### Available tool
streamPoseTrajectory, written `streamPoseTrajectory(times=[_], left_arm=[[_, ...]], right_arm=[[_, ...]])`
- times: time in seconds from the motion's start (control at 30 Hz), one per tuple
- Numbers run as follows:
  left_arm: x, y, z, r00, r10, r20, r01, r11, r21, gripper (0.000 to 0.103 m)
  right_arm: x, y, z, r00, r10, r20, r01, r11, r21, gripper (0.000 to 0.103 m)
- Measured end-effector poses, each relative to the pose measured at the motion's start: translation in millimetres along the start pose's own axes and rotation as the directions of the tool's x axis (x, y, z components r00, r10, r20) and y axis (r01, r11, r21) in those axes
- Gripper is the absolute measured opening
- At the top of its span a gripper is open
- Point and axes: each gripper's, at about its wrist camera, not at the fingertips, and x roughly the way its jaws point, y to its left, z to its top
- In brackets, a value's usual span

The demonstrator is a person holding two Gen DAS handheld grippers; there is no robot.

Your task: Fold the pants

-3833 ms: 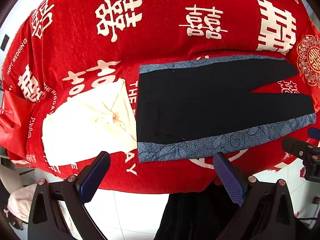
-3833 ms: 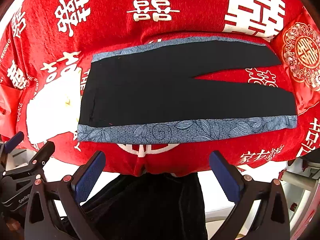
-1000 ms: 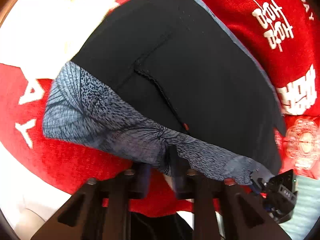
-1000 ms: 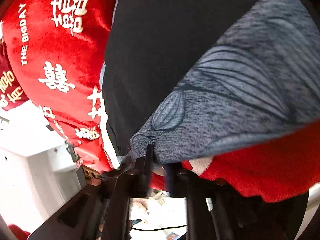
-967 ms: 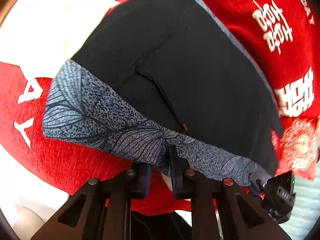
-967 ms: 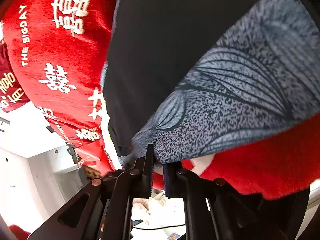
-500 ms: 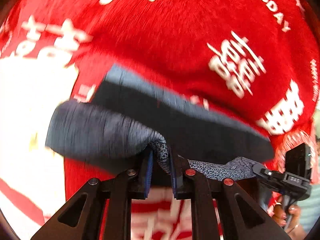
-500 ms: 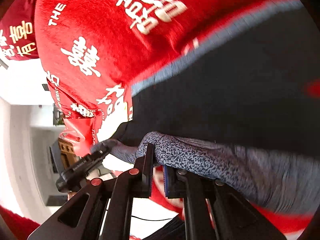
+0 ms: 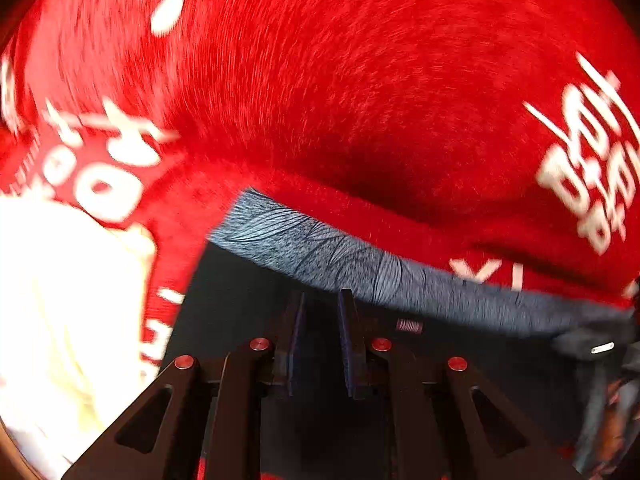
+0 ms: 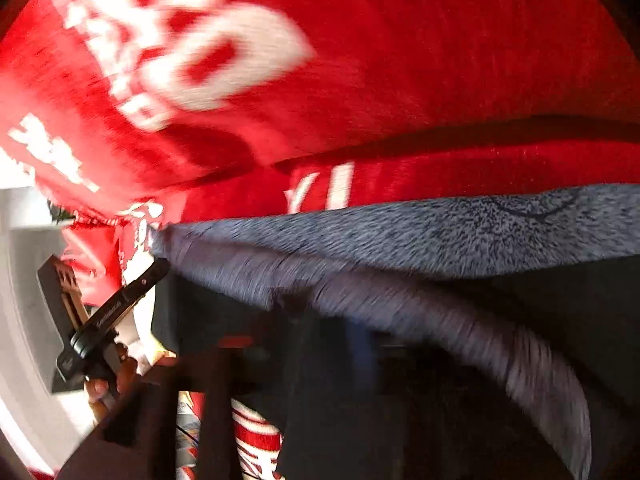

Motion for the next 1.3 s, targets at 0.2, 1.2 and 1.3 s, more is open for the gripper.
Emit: streamPoseTrajectory(times=[0.2, 1.2, 1.3], left_arm=[[40, -39, -29, 0.994, 0.1, -0.047, -0.092, 0.986, 0.141, 0.071], [-7, -255, -186, 0.996, -0.045, -0.079, 0.082, 0.818, 0.57, 0.074], [-7, -261, -188, 0.998, -0.035, -0.062, 0.064, 0.817, 0.573, 0.074]], right_arm=[[-21, 20, -44, 0.978, -0.206, 0.01, 0.205, 0.964, -0.169, 0.057], [-209, -206, -383, 0.906, -0.342, 0.248, 0.16, 0.821, 0.549, 0.061], [-203, -209, -378, 0.915, -0.31, 0.258, 0.141, 0.846, 0.513, 0.061]])
